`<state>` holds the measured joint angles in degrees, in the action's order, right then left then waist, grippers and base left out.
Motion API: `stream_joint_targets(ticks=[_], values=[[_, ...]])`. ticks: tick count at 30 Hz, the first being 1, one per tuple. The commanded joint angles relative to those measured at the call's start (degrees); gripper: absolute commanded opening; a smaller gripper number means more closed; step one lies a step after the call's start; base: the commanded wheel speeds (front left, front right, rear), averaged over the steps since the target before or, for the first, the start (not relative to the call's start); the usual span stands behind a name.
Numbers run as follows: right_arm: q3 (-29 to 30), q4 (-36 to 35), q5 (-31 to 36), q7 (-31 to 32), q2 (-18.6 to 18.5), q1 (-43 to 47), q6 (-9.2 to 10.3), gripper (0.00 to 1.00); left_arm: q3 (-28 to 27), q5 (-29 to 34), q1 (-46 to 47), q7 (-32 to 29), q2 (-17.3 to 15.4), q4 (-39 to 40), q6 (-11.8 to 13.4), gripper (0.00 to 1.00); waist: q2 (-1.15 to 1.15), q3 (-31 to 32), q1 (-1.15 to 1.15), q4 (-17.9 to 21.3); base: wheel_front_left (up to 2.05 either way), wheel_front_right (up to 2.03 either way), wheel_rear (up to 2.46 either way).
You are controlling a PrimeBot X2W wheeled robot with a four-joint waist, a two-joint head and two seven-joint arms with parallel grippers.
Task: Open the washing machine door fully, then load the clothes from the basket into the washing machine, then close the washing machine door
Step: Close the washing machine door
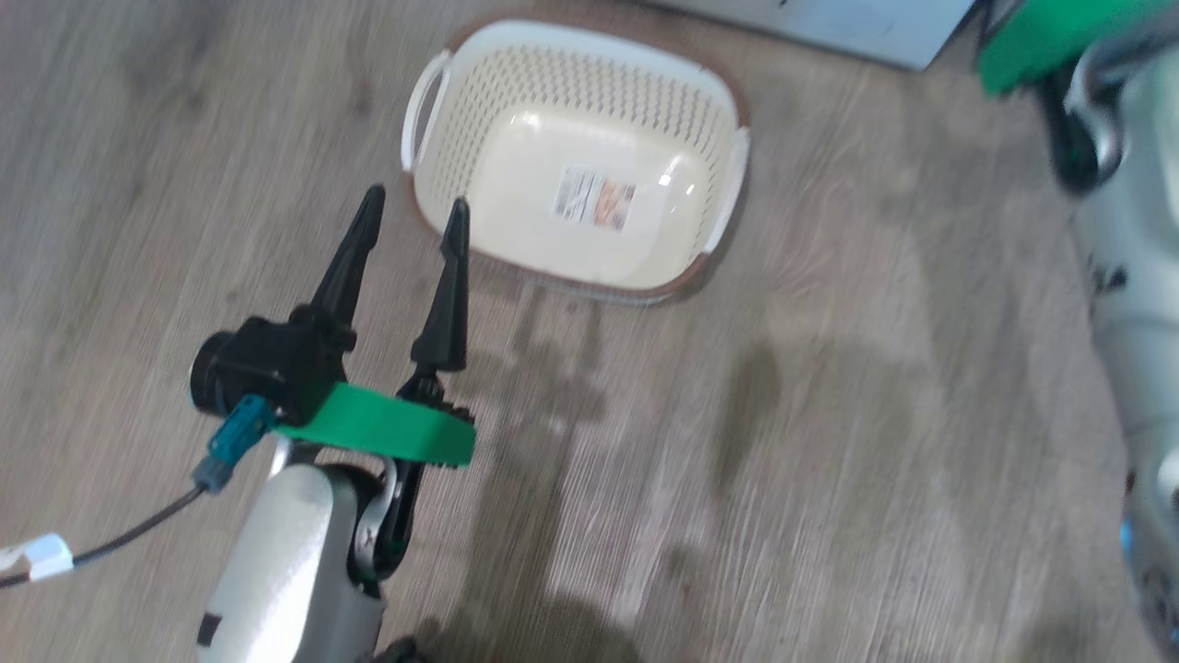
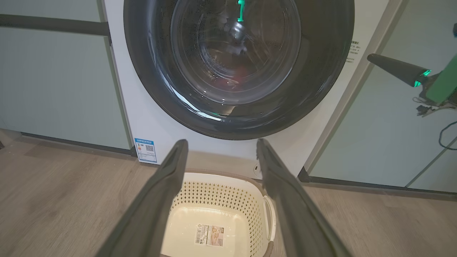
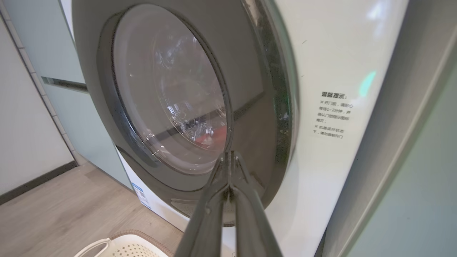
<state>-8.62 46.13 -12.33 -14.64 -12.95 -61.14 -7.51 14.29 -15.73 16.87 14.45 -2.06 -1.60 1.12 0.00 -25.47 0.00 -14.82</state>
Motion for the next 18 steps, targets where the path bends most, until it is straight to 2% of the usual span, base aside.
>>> stream_joint_targets(ticks=[1,9,11,18], values=[[-0.4,-3.6,-1.2,-0.3,0.9,1.7,0.02,0.0,-2.6,0.7,-0.8,0.5,-0.8,1.4,-0.3,1.0,0.0,4.4,0.0,2.8,0.0,0.0,0.0],[3.0,-16.0,-5.5,-0.4,2.3,18.9,0.02,0.0,-4.9,3.0,-4.5,0.5,-0.8,0.4,-0.8,1.0,0.0,13.1,0.0,6.9,0.0,0.0,0.0],[5.0,-21.1,-5.2,-0.4,3.7,25.0,0.02,0.0,-6.0,2.6,-6.0,0.5,-0.8,0.1,-0.8,1.0,0.0,15.8,0.0,8.2,0.0,0.0,0.0],[8.4,-29.5,-4.1,-0.4,7.2,35.6,0.02,0.0,-8.2,2.2,-8.7,0.5,-0.8,-0.1,-0.8,1.0,0.0,19.3,0.0,10.9,0.0,0.0,0.0]])
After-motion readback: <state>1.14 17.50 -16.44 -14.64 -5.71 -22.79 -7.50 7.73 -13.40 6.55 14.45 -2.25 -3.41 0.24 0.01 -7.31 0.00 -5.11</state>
